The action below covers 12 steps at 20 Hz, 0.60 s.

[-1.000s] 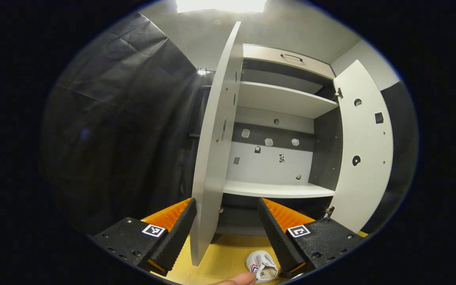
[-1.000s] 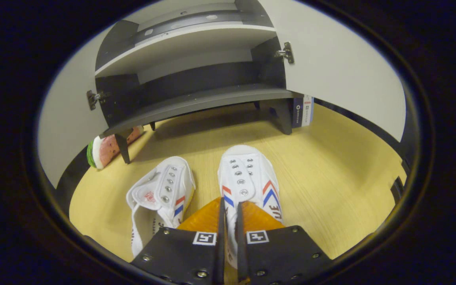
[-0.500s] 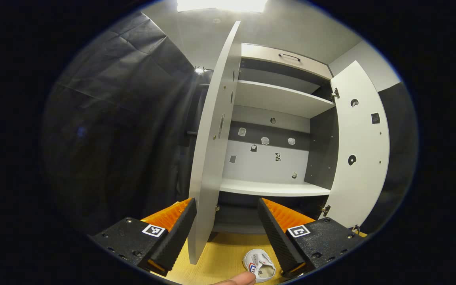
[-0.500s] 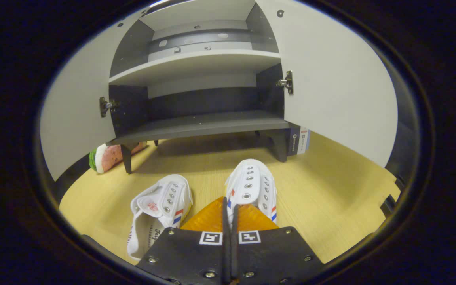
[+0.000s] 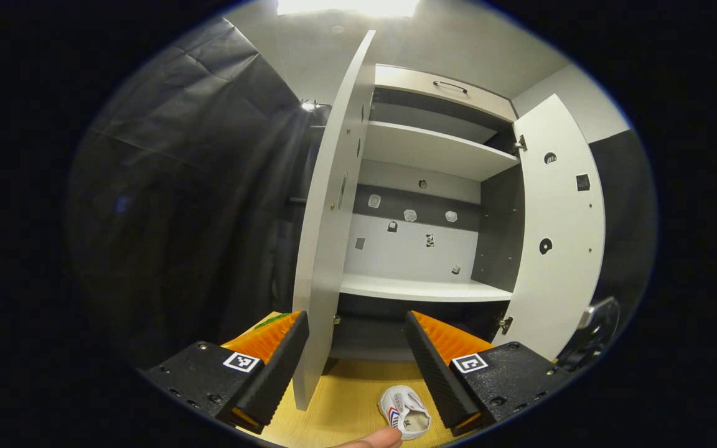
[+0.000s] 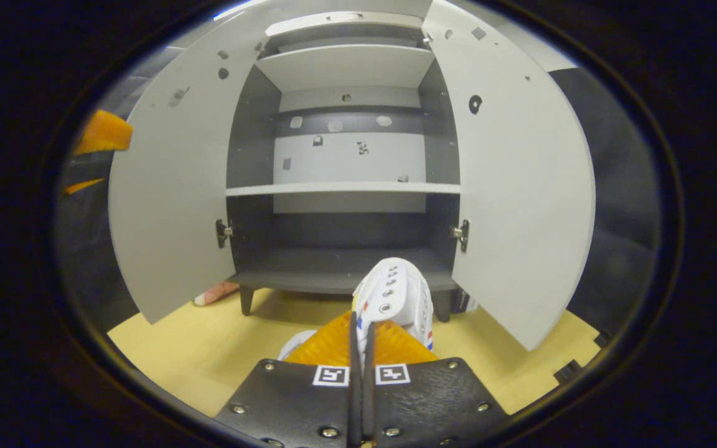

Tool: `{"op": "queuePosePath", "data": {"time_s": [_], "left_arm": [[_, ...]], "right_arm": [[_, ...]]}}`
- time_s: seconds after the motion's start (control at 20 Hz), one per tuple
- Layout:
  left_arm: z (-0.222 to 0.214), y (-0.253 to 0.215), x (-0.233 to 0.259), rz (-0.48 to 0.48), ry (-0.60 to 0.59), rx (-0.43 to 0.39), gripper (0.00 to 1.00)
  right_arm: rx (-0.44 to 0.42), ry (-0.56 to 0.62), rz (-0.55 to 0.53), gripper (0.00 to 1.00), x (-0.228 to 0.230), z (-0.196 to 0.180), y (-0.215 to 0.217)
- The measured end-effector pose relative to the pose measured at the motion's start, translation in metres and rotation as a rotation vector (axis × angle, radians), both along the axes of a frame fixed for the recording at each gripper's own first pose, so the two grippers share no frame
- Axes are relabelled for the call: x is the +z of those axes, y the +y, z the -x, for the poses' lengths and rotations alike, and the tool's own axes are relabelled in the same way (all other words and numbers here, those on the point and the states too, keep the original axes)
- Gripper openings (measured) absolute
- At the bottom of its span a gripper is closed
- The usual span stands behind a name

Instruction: Grab one shoe with the right hand and put it into the shoe cabinet, grab the other shoe with the left hand and put it into the shoe cabinet; then close the right door with the right hand and the left door with the left hand.

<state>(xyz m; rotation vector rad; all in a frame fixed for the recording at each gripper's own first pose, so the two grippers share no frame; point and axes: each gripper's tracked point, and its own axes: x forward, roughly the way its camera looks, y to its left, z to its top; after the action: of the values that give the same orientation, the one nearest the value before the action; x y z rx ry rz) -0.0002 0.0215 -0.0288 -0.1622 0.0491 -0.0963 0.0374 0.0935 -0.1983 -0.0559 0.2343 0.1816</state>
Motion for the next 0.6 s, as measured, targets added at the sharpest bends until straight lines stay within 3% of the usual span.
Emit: {"op": "queuePosePath", "data": {"time_s": [0.3, 0.6], "left_arm": [[0.004, -0.004, -0.004, -0.026, 0.0, -0.021, 0.93], [0.002, -0.019, -0.014, -0.031, 0.015, -0.044, 0.96]], "right_arm": [[0.065, -0.151, 0.064, 0.01, 0.107, -0.003, 0.009], [0.102, -0.212, 0.041, 0.01, 0.193, -0.018, 0.012]]}}
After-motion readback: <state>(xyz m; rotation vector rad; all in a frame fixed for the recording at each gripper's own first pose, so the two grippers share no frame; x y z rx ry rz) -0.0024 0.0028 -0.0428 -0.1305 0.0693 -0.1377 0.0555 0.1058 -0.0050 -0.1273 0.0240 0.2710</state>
